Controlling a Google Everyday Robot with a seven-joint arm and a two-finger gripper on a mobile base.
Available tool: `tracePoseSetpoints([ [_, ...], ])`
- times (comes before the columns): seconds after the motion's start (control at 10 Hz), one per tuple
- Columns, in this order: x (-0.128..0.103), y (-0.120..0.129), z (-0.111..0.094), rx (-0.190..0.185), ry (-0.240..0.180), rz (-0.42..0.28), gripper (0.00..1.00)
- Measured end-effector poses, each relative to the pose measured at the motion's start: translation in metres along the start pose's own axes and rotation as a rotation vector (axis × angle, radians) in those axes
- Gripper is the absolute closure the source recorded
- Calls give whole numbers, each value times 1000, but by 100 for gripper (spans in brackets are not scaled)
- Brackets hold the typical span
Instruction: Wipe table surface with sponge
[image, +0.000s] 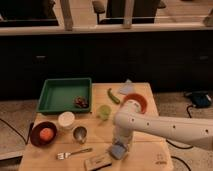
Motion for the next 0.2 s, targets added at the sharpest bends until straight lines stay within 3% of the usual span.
tracePoseSetpoints([
  [0.2, 9, 33, 6, -12, -8, 30, 100],
])
